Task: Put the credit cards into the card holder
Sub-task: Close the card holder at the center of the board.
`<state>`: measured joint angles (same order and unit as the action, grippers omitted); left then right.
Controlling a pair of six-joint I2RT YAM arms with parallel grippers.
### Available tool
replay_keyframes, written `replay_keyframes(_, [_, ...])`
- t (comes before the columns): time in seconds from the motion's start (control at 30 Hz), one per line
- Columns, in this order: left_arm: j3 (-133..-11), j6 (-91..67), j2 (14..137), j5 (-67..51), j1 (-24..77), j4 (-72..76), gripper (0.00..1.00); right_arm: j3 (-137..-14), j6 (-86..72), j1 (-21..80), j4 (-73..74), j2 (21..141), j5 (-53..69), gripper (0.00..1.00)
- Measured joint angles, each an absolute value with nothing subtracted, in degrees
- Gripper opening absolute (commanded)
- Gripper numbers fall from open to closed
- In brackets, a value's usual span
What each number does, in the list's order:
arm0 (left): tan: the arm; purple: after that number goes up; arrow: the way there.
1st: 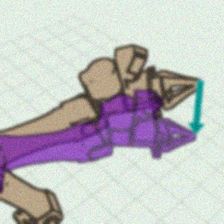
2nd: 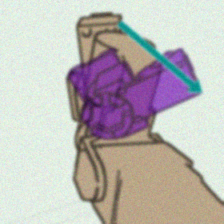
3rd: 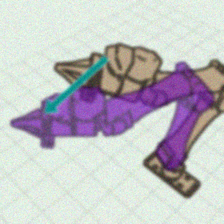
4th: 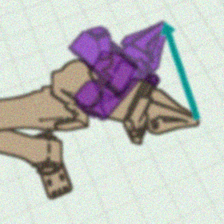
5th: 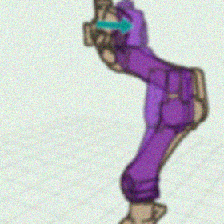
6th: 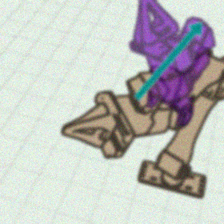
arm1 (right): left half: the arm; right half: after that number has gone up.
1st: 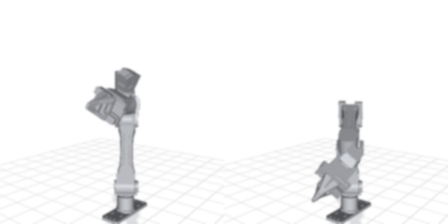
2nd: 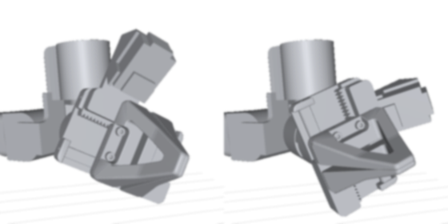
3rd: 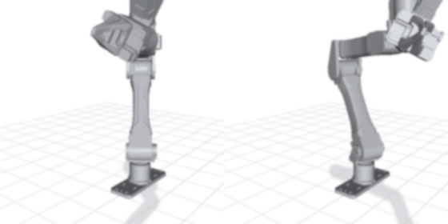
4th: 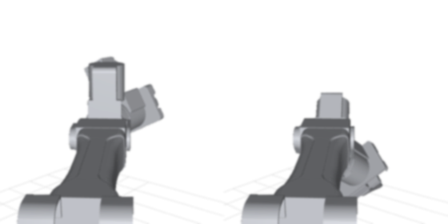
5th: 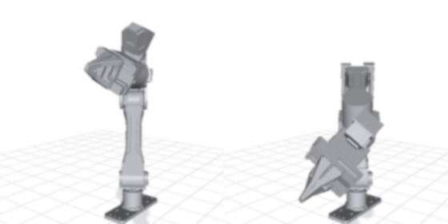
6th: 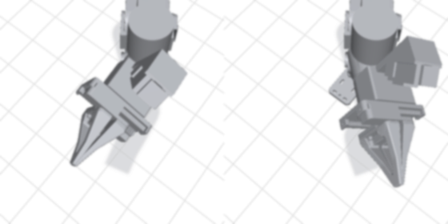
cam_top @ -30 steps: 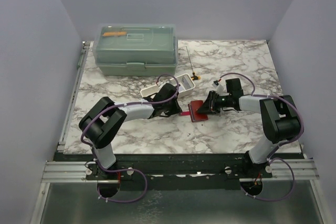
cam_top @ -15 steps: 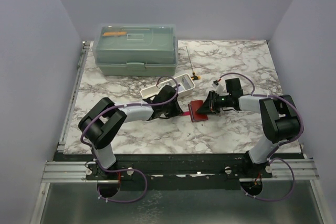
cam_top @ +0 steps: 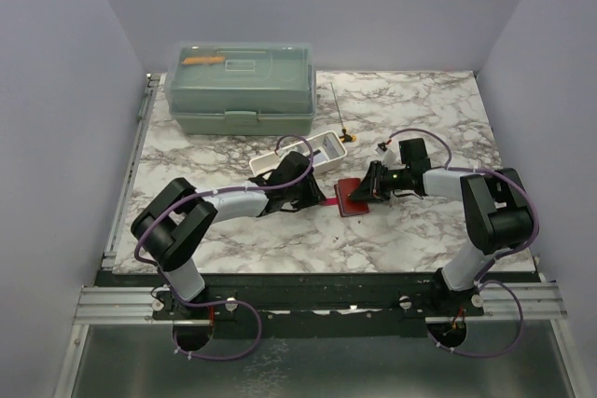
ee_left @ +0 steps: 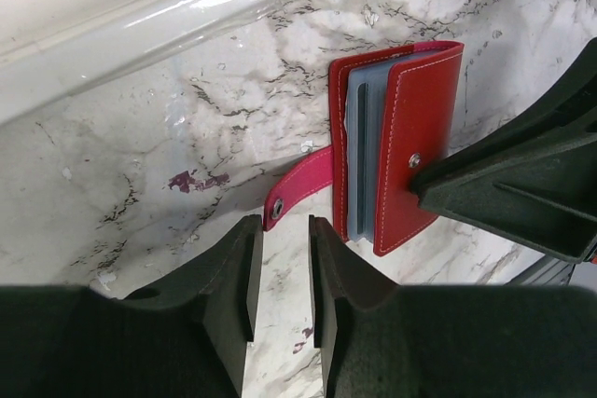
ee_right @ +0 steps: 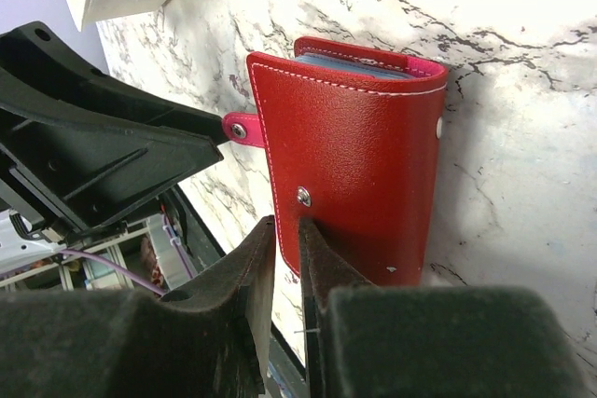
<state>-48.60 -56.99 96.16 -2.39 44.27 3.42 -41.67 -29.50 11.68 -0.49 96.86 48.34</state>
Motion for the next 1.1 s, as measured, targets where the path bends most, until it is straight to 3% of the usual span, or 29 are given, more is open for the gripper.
replay_keyframes(0.23, [-48.6,-57.2,96.3,-2.6,44.3,3.6,0.41,-41.8,-29.5,11.7,0.0,96.9,48.2,0.19])
replay_keyframes(0.53, [-48.6,-57.8,98.2,-3.4,44.3,3.8,0.18,-41.9,-29.5,11.7,0.1,97.1,48.2,0.19])
replay_keyframes(0.87, [-48.7,-57.9,98.4,-3.5,44.3,3.9,0.20,-42.1,-29.3,11.7,0.6,97.1,48.2,0.19])
replay_keyframes(1.1, [-49.8,-57.2,98.6,-3.4,44.3,3.5,0.00,-43.8,-28.0,11.9,3.7,97.0,46.6,0.25])
